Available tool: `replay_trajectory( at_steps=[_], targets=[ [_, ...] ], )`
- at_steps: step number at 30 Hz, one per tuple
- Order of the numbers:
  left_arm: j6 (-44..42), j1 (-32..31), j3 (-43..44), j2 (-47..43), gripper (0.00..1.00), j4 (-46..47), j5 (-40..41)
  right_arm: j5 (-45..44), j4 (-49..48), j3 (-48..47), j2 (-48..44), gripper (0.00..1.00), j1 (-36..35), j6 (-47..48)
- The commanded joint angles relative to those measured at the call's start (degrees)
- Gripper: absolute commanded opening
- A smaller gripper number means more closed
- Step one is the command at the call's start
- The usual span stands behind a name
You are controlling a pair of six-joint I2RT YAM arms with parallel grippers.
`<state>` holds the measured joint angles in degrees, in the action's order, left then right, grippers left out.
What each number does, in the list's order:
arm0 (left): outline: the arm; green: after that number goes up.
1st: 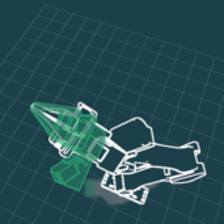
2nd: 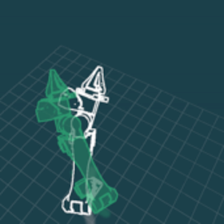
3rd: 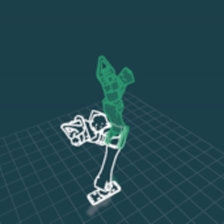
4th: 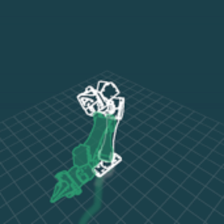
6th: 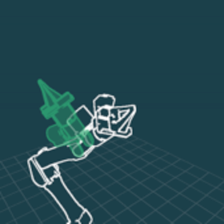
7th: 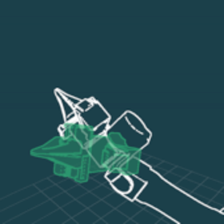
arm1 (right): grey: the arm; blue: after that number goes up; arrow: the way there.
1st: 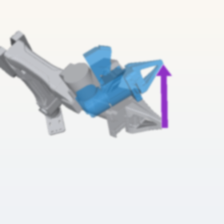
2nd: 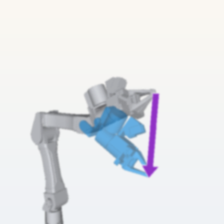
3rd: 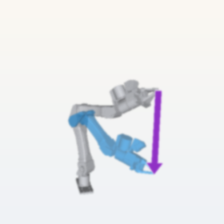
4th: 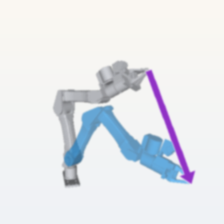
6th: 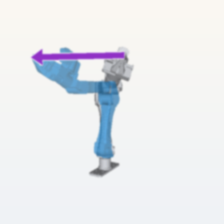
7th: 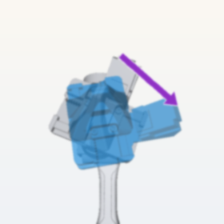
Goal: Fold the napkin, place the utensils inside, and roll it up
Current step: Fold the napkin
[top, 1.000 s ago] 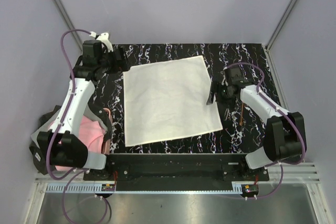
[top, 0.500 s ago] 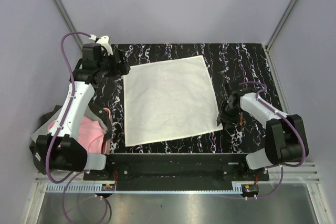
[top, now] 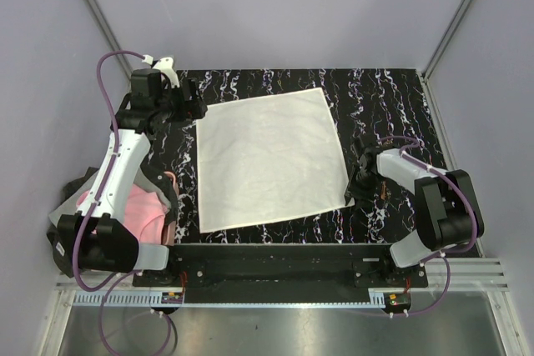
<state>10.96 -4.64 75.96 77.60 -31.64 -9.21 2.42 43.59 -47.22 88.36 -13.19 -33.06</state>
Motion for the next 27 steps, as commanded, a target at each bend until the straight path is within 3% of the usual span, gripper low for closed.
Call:
replay_trajectory(
  at_steps=[1,9,27],
  targets=[
    [-0.33,0.16,0.24,-1.66,0.99,2.11,-0.98,-2.15,-1.67,0.02,0.06,0.4,-0.34,-0.95],
    [0.11,0.16,0.24,-1.31,0.99,2.02,-1.77,-3.65,-1.23,0.2,-4.86,0.39,0.01,-1.66],
    [0.38,0.16,0.24,-1.4,0.99,2.19,-2.13,-2.95,-5.01,-0.41,-0.12,0.37,3.7,2.03]
  ],
)
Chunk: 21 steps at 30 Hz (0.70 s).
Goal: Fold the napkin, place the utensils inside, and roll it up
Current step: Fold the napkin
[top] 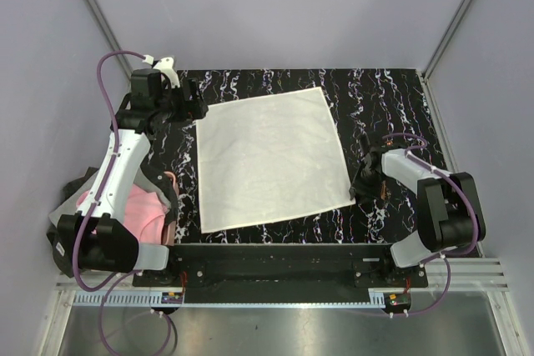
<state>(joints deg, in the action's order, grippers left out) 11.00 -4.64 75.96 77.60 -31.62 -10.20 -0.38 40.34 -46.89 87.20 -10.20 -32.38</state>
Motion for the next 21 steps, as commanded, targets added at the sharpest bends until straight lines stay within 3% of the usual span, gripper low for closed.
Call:
replay_trajectory(
  at_steps=[1,9,16,21],
  targets=[
    [0.33,0.16,0.24,-1.31,0.99,2.26,-1.23,0.12,-1.84,-0.83,1.3,0.37,0.79,1.53],
    [0.51,0.16,0.24,-1.31,0.99,2.17,-1.49,3.19,-2.54,1.45,0.78,0.35,0.7,-0.4],
    [0.68,0.16,0.24,-1.4,0.99,2.26,-2.02,3.81,-4.47,4.62,-0.36,0.24,0.62,-2.95],
    [0.77,0.16,0.24,-1.49,0.99,2.35,-2.02,3.81,-4.48,4.71,-1.24,0.09,0.62,-2.86]
  ],
)
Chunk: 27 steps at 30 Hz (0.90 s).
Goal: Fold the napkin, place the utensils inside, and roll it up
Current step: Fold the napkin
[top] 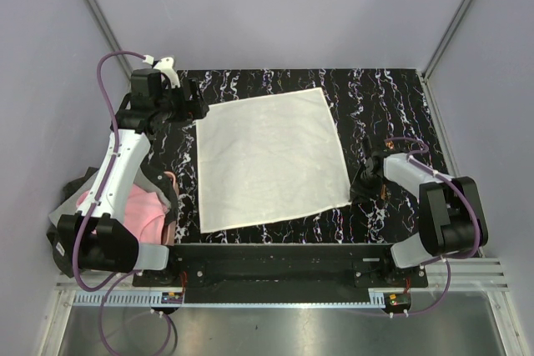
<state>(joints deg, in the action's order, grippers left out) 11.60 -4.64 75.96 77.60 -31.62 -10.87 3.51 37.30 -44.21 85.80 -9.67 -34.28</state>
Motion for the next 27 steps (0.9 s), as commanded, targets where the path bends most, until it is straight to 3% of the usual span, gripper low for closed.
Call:
replay_trajectory(
  at_steps=[1,3,10,17,22,27],
  targets=[
    [0.18,0.16,0.15,-1.49,0.99,2.35,-1.43,-0.34,-1.27,1.84,-0.19,0.05,0.09,-0.96],
    [0.1,0.16,0.15,-1.58,0.99,2.35,-1.26,-0.96,-0.48,0.88,-1.16,0.0,0.09,-0.53],
    [0.36,0.16,0.15,-2.02,0.99,2.52,-1.61,-7.54,6.02,-4.83,-6.25,0.0,0.27,1.85],
    [0.62,0.16,0.15,-2.11,0.99,2.61,-2.49,-4.92,7.62,-12.65,-8.63,0.0,0.09,6.77],
    [0.97,0.16,0.06,-2.02,0.99,2.79,-2.92,0.18,2.09,-18.53,-3.21,0.0,-1.83,7.21],
    [0.97,0.16,-0.29,-2.02,0.99,2.96,-2.84,1.15,-3.36,-27.32,7.7,0.0,-9.47,6.51]
  ],
)
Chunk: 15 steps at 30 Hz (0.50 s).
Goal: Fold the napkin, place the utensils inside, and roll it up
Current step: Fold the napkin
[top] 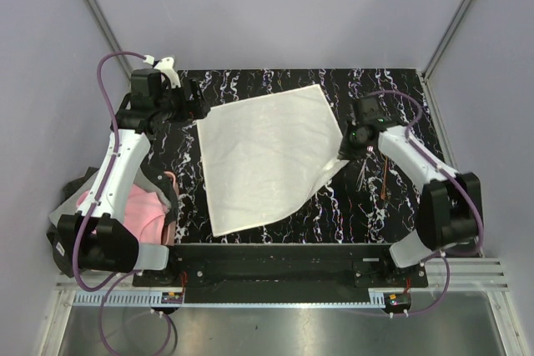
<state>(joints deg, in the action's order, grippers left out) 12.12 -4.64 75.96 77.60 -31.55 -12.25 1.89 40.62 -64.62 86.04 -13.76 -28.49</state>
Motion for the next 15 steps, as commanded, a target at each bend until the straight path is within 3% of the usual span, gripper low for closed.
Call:
replay_trajectory(
  at_steps=[1,7,15],
  targets=[
    [0.45,0.16,-0.2,-2.1,0.99,2.9,-1.37,3.12,-7.48,-10.23,11.48,0.0,-7.58,0.63],
    [0.62,0.25,-0.38,-2.1,0.99,3.25,-1.55,6.98,-13.02,-25.25,26.77,0.0,-15.05,-0.51],
    [0.71,0.25,-0.55,-2.02,0.99,3.34,-1.55,10.94,-21.8,-41.54,41.55,0.0,-19.37,-4.02]
  ],
)
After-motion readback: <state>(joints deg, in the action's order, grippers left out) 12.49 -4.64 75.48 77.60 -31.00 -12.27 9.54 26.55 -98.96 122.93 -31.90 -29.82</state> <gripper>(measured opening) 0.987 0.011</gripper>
